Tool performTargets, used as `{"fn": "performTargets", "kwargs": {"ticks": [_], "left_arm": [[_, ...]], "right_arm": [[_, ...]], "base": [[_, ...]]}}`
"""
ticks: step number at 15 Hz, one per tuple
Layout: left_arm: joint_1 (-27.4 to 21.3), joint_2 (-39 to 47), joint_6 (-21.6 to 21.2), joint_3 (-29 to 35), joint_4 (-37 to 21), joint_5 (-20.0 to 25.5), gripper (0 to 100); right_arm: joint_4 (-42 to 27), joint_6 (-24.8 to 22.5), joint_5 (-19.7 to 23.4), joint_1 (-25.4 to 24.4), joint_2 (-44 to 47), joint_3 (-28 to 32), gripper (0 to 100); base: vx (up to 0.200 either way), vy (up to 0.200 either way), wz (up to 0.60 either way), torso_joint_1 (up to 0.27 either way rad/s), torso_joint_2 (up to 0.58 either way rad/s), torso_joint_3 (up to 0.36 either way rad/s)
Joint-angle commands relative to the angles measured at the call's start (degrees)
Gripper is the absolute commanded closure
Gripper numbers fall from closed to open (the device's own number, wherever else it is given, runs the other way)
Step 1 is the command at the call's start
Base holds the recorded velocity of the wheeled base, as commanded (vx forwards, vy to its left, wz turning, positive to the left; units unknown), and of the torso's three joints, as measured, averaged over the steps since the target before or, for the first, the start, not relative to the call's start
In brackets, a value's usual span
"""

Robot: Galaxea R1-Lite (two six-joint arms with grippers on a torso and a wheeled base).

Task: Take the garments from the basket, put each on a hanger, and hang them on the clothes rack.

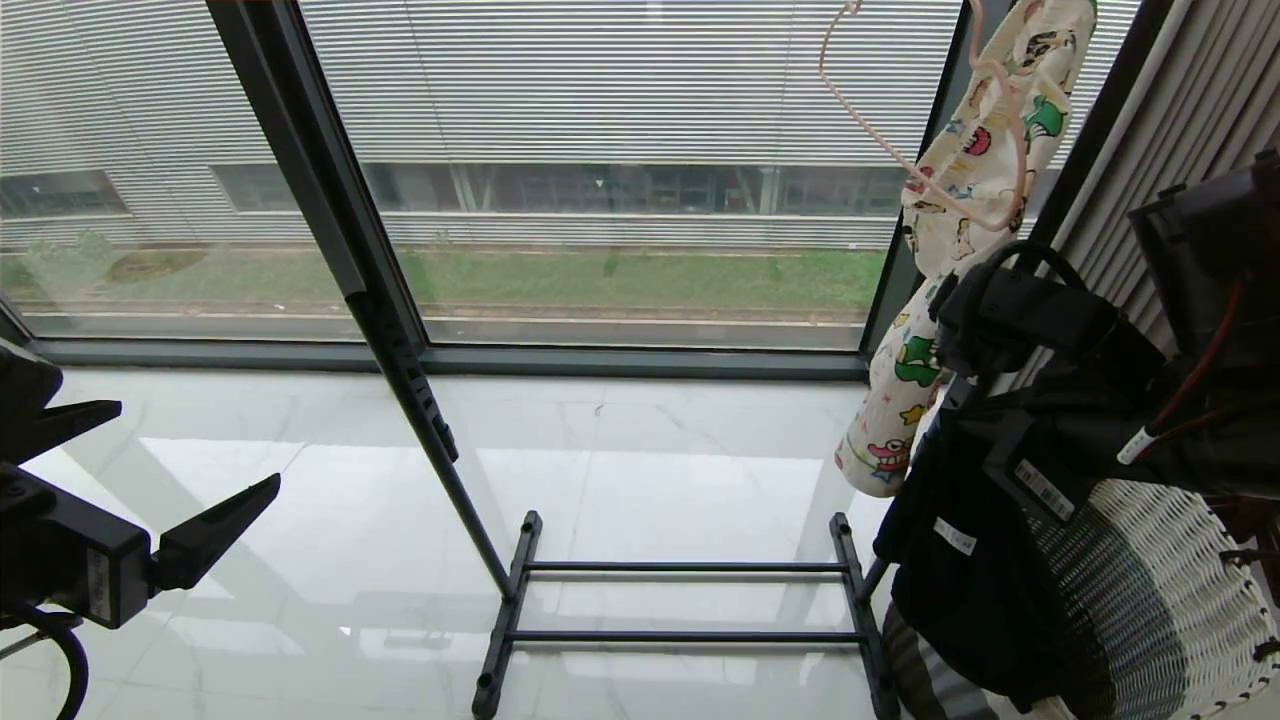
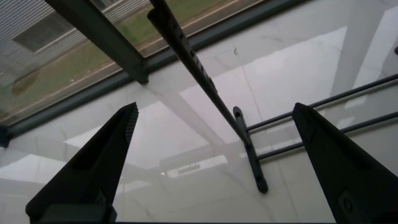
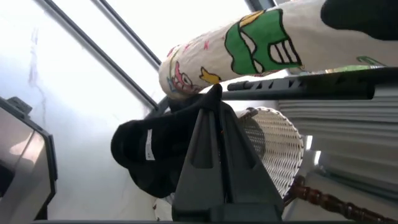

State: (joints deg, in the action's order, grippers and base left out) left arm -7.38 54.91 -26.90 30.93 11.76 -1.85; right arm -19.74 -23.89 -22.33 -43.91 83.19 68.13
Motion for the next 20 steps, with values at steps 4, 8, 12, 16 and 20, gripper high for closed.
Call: {"fn": "performTargets", "kwargs": {"ticks": [4, 8, 12, 16, 20], "left_arm": [[-0.4, 0.0, -0.2, -0.1, 0.0, 0.0, 0], [-16.2, 3.5, 10.1, 3.0, 0.0, 0.2, 0], [-28.6, 18.9, 17.6, 14.3, 0.0, -0.3, 0], [-46.1, 31.1, 19.3, 22.2, 0.1, 0.7, 0], [-47.9, 44.6, 19.3, 29.5, 0.0, 0.8, 0]], "right_arm": [[-0.3, -0.5, 0.0, -2.6, 2.1, 4.9, 100], [-0.3, -0.4, 0.1, -2.8, 3.6, 8.4, 100], [-0.3, -0.4, 0.1, -3.9, 2.8, 10.6, 100], [-0.3, -0.2, 0.1, -8.5, 0.8, 11.7, 100], [-0.3, -0.2, 0.1, -10.5, -1.4, 11.1, 100]], "base": [[-0.2, 0.0, 0.0, -0.002, 0.0, 0.004], [-0.05, 0.0, 0.0, -0.001, 0.0, 0.003], [0.0, 0.0, 0.0, 0.0, 0.0, 0.0], [0.0, 0.0, 0.0, 0.0, 0.0, 0.0], [0.0, 0.0, 0.0, 0.0, 0.0, 0.0]]}}
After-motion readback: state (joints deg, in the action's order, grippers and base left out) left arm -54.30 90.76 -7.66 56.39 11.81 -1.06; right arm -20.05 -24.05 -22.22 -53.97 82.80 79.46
